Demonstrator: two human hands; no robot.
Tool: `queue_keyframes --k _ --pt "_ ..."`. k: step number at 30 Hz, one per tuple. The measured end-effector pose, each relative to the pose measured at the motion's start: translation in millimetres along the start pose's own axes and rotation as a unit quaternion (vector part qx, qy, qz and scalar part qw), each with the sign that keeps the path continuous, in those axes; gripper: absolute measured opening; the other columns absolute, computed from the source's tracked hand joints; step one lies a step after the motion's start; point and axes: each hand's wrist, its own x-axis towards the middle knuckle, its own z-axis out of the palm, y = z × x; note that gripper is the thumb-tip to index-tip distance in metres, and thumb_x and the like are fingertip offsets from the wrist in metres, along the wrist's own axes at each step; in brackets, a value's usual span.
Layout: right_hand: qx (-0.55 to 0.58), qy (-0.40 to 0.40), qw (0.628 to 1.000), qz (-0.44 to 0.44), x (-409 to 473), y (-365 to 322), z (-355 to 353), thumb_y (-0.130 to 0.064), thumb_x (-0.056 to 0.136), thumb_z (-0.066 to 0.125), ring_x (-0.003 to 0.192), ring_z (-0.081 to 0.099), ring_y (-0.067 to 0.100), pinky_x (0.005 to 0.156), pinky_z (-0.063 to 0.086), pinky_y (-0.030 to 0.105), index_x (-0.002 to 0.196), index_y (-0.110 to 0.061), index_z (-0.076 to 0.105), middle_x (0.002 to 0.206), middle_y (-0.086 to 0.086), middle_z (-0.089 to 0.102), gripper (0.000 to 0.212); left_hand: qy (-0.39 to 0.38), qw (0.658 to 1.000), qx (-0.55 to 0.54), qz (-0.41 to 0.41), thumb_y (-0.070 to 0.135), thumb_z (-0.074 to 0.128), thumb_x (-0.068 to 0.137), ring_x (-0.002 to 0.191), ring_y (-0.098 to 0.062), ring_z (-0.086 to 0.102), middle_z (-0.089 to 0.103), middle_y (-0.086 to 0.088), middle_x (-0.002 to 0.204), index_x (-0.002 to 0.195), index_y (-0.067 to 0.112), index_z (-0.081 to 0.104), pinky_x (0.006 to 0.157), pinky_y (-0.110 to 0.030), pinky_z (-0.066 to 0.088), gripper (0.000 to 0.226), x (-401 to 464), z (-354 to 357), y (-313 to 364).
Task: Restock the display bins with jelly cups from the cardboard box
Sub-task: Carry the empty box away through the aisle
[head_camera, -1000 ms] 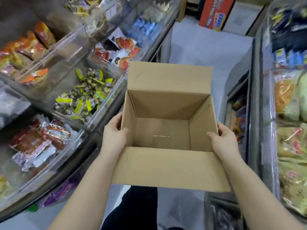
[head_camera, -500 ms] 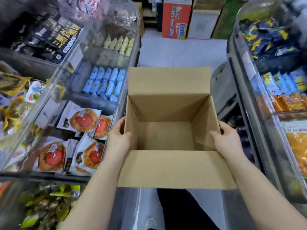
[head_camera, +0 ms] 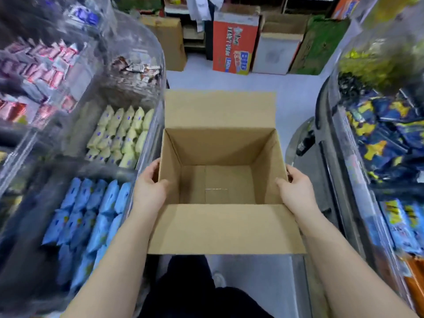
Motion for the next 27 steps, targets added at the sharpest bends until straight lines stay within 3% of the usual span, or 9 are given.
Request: queue_keyframes --k 3,5,8,10,12,14,20,22,27 --pt "-0.001 0.013 1.0 0.01 78 -23 3 -0.01 0.082 0.045 0.07 0.062 0.037 0.07 0.054 0.051 0.106 -0.036 0.061 0.089 0.013 0.07 0.039 -0.006 1.0 -0.006 0.009 -0.013 0.052 0.071 0.072 0.022 0.056 0.064 0.02 0.09 0.114 0.034 0.057 0.062 -0.001 0.043 0.064 74 41 27" --pt "-0.005 0.029 0.999 0.027 135 -42 6 -0.012 0.084 0.046 0.082 0.065 0.04 0.073 0.055 0.051 0.123 -0.032 0.056 0.091 0.008 0.071 0.045 -0.025 0.999 -0.018 0.013 -0.014 0.05 0.072 0.077 0.017 0.059 0.066 0.017 0.095 0.113 0.032 0.058 0.066 -0.003 0.045 0.062 127 69 42" --pt "-0.003 0.052 0.998 0.04 215 -80 9 -0.012 0.085 0.049 0.088 0.065 0.037 0.076 0.056 0.051 0.126 -0.029 0.055 0.096 0.008 0.071 0.044 -0.051 0.998 -0.02 0.002 -0.01 0.052 0.073 0.094 -0.009 0.065 0.069 0.008 0.105 0.113 0.031 0.061 0.079 -0.025 0.052 0.058 208 101 69" --pt "-0.007 0.059 0.998 0.038 263 -109 7 -0.011 0.084 0.05 0.087 0.065 0.036 0.077 0.056 0.05 0.115 -0.028 0.06 0.096 0.008 0.071 0.037 -0.065 0.998 -0.016 -0.008 -0.007 0.054 0.073 0.096 -0.015 0.065 0.07 0.01 0.102 0.102 0.044 0.063 0.083 -0.037 0.054 0.06 258 118 93" --pt "-0.019 0.057 0.998 0.033 309 -136 4 -0.011 0.085 0.051 0.085 0.065 0.035 0.077 0.055 0.048 0.102 -0.032 0.059 0.095 0.008 0.07 0.028 -0.071 0.997 -0.014 -0.01 -0.006 0.053 0.074 0.091 -0.009 0.066 0.07 0.019 0.093 0.09 0.053 0.061 0.079 -0.034 0.054 0.062 303 136 122" --pt "-0.035 0.06 0.997 0.038 356 -158 -1 -0.012 0.086 0.051 0.084 0.065 0.031 0.079 0.054 0.047 0.105 -0.03 0.059 0.097 0.007 0.069 0.027 -0.086 0.996 -0.008 -0.011 -0.005 0.051 0.074 0.085 -0.004 0.067 0.071 0.021 0.088 0.089 0.053 0.063 0.073 -0.028 0.054 0.061 345 155 148" --pt "-0.032 0.057 0.996 0.058 501 -199 -12 -0.011 0.086 0.049 0.084 0.063 0.025 0.079 0.052 0.039 0.117 -0.025 0.06 0.097 0.002 0.069 0.036 -0.107 0.994 -0.006 -0.025 -0.004 0.049 0.077 0.09 -0.005 0.067 0.071 0.014 0.103 0.116 0.037 0.059 0.077 -0.028 0.054 0.058 472 234 195" --pt "-0.022 0.05 0.997 0.06 560 -210 -13 -0.014 0.086 0.047 0.079 0.063 0.023 0.074 0.051 0.036 0.112 -0.03 0.06 0.091 -0.001 0.069 0.033 -0.093 0.995 -0.012 -0.024 -0.006 0.049 0.079 0.096 -0.009 0.065 0.068 0.009 0.11 0.123 0.028 0.056 0.079 -0.028 0.052 0.056 520 267 204" --pt "0.025 0.01 0.998 0.05 711 -241 -16 -0.016 0.09 0.047 0.065 0.063 0.007 0.056 0.048 0.024 0.089 -0.046 0.056 0.077 -0.015 0.066 0.031 -0.053 0.998 0.006 -0.026 -0.01 0.045 0.079 0.085 0.008 0.059 0.065 0.017 0.101 0.117 0.029 0.056 0.06 -0.01 0.045 0.056 635 350 234"
